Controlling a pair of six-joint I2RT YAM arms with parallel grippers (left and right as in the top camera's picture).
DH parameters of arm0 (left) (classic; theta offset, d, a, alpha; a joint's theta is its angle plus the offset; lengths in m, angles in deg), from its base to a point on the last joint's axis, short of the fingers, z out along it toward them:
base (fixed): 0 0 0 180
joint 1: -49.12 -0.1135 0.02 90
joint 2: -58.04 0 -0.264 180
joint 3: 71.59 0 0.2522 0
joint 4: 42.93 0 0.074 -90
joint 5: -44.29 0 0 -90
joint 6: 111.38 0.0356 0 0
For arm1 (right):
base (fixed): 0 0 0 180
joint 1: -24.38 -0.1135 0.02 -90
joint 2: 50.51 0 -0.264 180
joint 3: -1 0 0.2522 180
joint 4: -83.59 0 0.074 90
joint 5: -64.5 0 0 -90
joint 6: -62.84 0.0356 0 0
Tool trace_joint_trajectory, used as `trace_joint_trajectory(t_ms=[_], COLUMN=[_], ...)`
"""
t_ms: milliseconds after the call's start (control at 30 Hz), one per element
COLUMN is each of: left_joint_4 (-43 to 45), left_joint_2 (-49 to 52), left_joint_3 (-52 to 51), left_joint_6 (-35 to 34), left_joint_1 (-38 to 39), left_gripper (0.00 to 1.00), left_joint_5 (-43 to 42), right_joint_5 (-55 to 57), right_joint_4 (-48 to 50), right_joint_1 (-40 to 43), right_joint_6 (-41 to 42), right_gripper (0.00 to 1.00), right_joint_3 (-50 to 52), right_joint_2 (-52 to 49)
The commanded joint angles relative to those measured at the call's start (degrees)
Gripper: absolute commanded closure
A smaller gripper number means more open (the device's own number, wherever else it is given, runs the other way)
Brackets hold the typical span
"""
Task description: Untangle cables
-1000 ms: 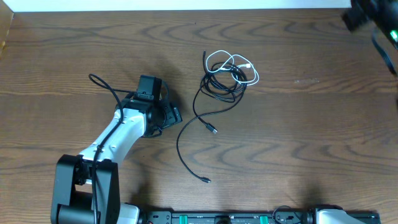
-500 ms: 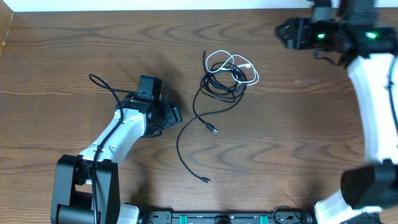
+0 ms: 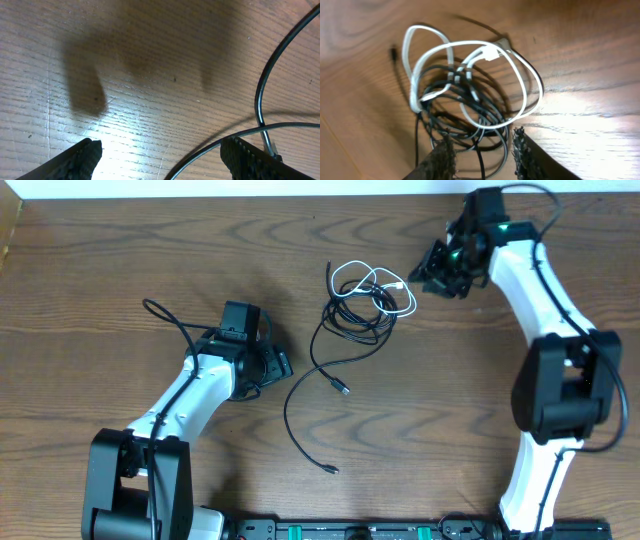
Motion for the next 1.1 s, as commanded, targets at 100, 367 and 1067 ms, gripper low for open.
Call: trace_joint_trajectory(t_ms=[100, 367, 1067], left_joint_4=[-0.2, -0.2, -0.2], left_joint_2=[0.3, 0.3, 0.3], left_joint_3=[-0.2, -0.2, -0.2], left_joint_6=[0.1, 0.1, 0.1], left_joint_1=[-0.2, -0.2, -0.2], left_gripper=[0.18, 0.17, 0.17], left_joint_5=[0.8, 0.8, 0.8], right_joint_5=[-0.4, 3.8, 7.8], right_joint_4=[0.8, 1.1, -2.0], right_joint_1=[-2.2, -4.7, -2.5], right_joint_6=[8.2, 13.7, 15.0], right_gripper=[0.62, 0.65, 0.65], right_joint_3=[-0.3, -0.3, -1.3], right_joint_2=[-5.0, -8.3, -4.6])
